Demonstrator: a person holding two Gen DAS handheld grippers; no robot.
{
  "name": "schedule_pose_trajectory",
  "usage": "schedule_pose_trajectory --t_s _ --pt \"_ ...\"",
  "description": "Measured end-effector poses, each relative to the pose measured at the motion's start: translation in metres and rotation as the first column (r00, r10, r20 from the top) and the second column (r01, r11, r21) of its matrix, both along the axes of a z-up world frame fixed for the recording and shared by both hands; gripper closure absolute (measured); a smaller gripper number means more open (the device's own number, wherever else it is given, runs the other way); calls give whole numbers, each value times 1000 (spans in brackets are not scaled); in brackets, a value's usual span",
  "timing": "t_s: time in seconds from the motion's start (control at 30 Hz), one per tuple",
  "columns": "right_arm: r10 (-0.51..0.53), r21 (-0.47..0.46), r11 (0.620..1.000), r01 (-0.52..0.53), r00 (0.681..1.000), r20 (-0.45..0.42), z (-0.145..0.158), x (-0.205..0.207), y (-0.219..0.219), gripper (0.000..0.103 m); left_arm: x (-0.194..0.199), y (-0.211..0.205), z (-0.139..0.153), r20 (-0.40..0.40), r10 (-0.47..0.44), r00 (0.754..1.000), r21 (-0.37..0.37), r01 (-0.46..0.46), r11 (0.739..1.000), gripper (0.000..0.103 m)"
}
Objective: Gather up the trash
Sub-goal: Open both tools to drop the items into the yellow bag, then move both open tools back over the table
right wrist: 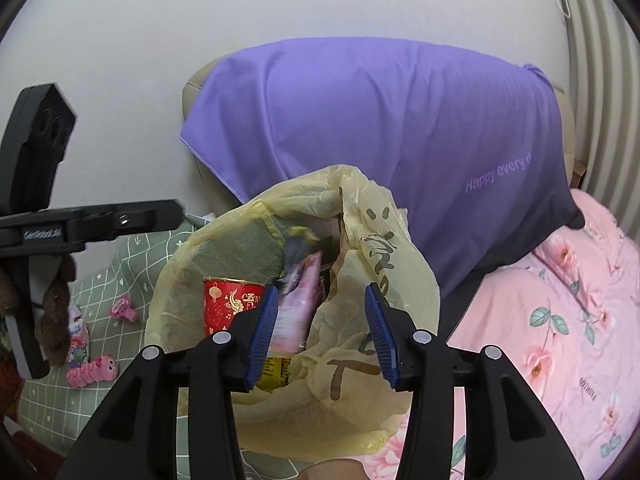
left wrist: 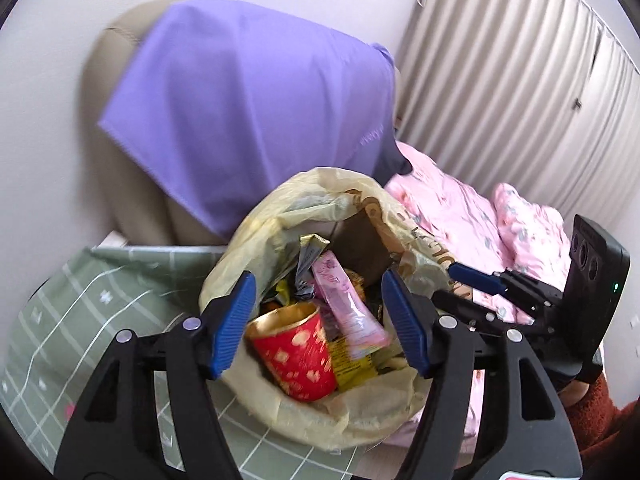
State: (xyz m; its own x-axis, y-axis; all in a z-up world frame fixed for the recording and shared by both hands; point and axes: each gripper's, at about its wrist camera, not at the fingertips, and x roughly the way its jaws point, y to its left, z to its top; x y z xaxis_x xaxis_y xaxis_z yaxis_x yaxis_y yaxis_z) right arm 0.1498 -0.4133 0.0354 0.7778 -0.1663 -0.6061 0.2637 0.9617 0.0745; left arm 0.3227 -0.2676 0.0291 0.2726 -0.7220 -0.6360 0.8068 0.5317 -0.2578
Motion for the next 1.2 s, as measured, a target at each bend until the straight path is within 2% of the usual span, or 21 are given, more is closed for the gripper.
schedule_pose_trajectory --t_s 0.3,0.47,0.57,0.63,0.8,0.93,1.07,1.2 --pt "46 -2 999 -46 998 51 15 -9 13 59 -31 76 -4 69 156 985 -8 -156 988 41" --pt "75 -3 997 -75 995 66 17 -9 18 59 -40 126 -11 74 266 961 3 -267 964 41" --pt "82 21 996 -84 993 84 17 -6 19 59 -46 155 -13 84 336 938 -4 -337 941 41" --pt "106 33 993 -109 991 86 15 -2 23 41 -51 178 -14 79 399 913 -22 -399 917 41" --pt "262 73 960 -269 961 89 10 13 51 41 -65 230 -27 84 548 832 -34 -547 836 40" --pt "398 30 917 -398 917 10 -4 26 91 40 -83 267 -43 91 629 772 4 -632 775 40" --pt "460 32 888 -459 887 -29 -20 36 123 40 -97 302 -59 94 707 701 53 -712 700 40" --pt "494 20 870 -493 868 -47 -33 38 147 40 -105 338 -74 40 783 620 86 -783 616 39"
